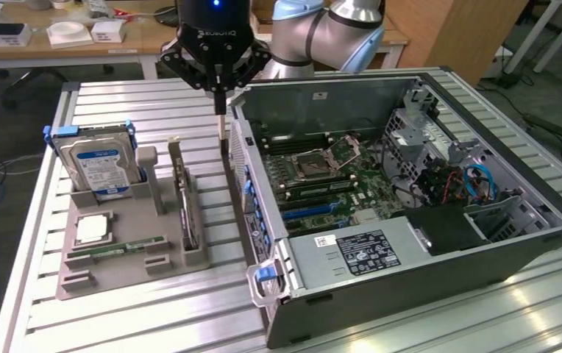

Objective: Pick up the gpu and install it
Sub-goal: 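Reach for the gpu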

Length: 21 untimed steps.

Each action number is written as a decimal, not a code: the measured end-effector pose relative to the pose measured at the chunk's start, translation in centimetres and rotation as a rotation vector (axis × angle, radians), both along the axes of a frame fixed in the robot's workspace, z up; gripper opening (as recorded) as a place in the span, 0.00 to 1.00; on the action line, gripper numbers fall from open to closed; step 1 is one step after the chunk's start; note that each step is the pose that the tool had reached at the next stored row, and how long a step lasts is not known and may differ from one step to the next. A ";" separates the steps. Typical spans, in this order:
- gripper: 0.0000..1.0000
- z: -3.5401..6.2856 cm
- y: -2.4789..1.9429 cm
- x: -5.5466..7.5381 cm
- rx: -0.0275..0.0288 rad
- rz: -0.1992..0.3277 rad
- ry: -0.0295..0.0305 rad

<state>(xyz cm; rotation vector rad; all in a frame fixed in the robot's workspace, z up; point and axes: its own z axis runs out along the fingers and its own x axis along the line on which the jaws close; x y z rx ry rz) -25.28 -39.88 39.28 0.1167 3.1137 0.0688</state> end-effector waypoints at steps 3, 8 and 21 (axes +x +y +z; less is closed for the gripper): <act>0.10 0.00 0.00 -0.3 0.0001 0.000 0.0000; 0.10 0.00 0.00 -0.8 0.0000 0.000 0.0000; 0.10 0.00 0.00 -2.0 0.0000 0.000 0.0000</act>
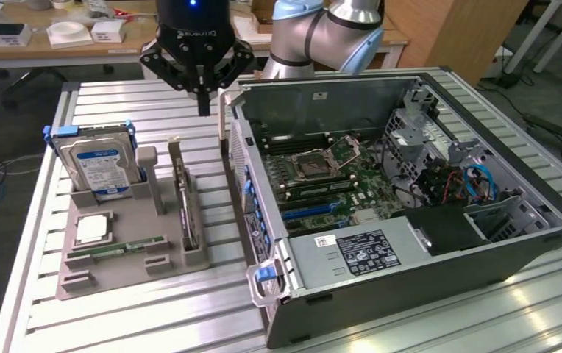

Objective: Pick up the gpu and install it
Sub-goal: 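Reach for the gpu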

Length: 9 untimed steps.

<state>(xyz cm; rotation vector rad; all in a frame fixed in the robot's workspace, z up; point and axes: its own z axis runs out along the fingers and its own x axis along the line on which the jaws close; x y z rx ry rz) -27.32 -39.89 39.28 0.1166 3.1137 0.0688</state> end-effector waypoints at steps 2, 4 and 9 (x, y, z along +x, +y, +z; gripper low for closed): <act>0.10 0.00 0.00 -0.2 0.0000 0.000 0.0000; 0.10 0.00 0.00 -0.4 0.0000 0.000 0.0000; 0.10 0.00 0.00 -0.9 0.0001 0.000 0.0000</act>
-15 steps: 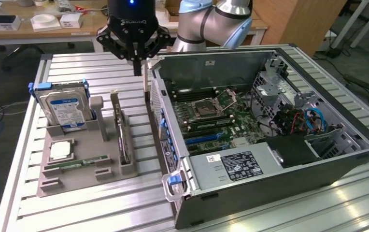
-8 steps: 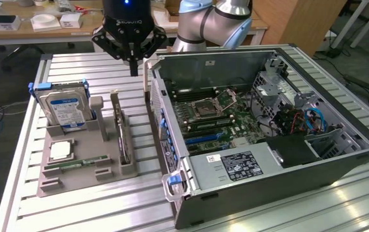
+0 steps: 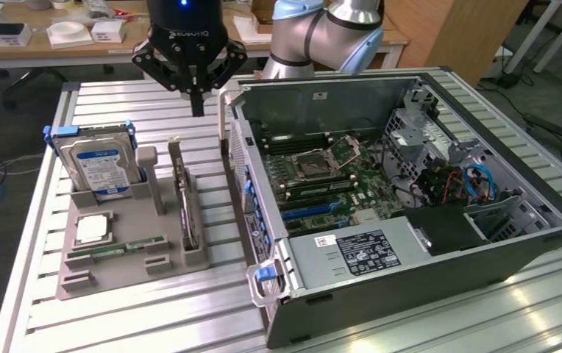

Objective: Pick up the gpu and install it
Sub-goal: 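Reach for the gpu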

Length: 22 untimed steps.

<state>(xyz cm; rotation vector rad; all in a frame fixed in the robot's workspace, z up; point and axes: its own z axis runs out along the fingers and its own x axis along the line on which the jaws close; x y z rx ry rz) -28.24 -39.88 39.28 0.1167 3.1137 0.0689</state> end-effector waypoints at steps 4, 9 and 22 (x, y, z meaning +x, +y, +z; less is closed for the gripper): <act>0.10 0.00 0.00 -0.4 0.0000 0.000 0.0000; 0.10 0.00 0.00 -0.9 0.0000 0.000 0.0000; 0.10 0.00 0.00 -2.3 0.0000 0.000 0.0001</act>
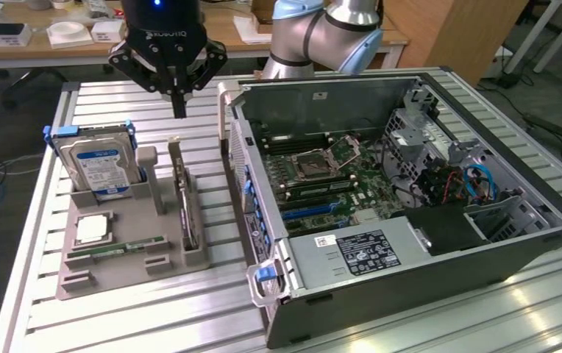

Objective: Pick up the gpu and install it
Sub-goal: 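Reach for the gpu, then pick up the gpu and move the gpu toward the slot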

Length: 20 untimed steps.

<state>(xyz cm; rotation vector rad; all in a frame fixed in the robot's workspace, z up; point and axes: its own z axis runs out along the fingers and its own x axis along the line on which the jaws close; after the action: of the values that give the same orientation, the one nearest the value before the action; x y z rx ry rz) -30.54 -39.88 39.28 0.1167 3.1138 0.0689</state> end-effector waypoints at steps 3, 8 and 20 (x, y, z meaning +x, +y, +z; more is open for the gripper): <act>0.10 0.00 0.00 -0.3 0.0000 0.000 -0.0001; 0.10 0.00 0.00 -0.9 0.0000 0.000 -0.0001; 0.10 0.00 0.00 -1.4 -0.0001 0.000 0.0000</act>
<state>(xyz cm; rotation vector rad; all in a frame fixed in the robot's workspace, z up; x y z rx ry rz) -31.98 -39.88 39.28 0.1165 3.1137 0.0688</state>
